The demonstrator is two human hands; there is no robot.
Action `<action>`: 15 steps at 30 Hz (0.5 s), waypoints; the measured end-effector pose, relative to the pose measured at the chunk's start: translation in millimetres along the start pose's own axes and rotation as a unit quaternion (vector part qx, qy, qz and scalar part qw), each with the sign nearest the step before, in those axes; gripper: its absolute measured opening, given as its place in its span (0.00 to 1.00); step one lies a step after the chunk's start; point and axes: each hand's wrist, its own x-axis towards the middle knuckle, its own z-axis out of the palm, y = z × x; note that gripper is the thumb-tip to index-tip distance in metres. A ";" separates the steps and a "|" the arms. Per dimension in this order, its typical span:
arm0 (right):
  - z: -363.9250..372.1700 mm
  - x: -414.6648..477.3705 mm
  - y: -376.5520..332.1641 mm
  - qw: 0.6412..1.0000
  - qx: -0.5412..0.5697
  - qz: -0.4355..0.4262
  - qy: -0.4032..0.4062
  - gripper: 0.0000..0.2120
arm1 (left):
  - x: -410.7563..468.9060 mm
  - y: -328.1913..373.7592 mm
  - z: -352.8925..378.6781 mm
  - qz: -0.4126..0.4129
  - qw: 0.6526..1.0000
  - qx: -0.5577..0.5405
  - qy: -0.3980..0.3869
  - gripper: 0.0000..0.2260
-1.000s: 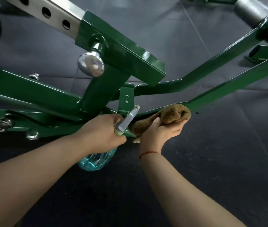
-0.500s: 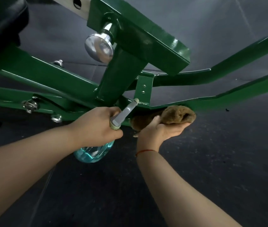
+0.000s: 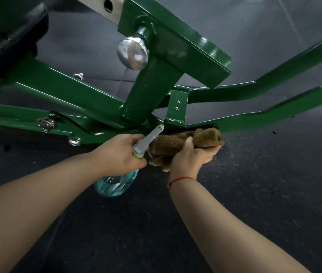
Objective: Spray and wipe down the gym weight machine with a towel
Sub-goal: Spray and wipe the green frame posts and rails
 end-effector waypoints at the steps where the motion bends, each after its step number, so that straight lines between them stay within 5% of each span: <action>1: -4.7 1.7 -2.6 1.000 -0.006 -0.012 -0.003 0.42 | -1.0 -4.0 -1.1 0.003 1.000 0.003 -0.007 0.09; 10: -18.8 6.5 -16.7 0.989 -0.120 -0.082 0.036 0.43 | -15.6 -32.6 -23.4 0.050 0.969 0.238 -0.048 0.06; 15: -29.5 -11.5 -15.7 0.982 -0.159 -0.088 0.049 0.42 | -10.3 -49.7 -36.7 0.062 0.961 0.267 -0.046 0.05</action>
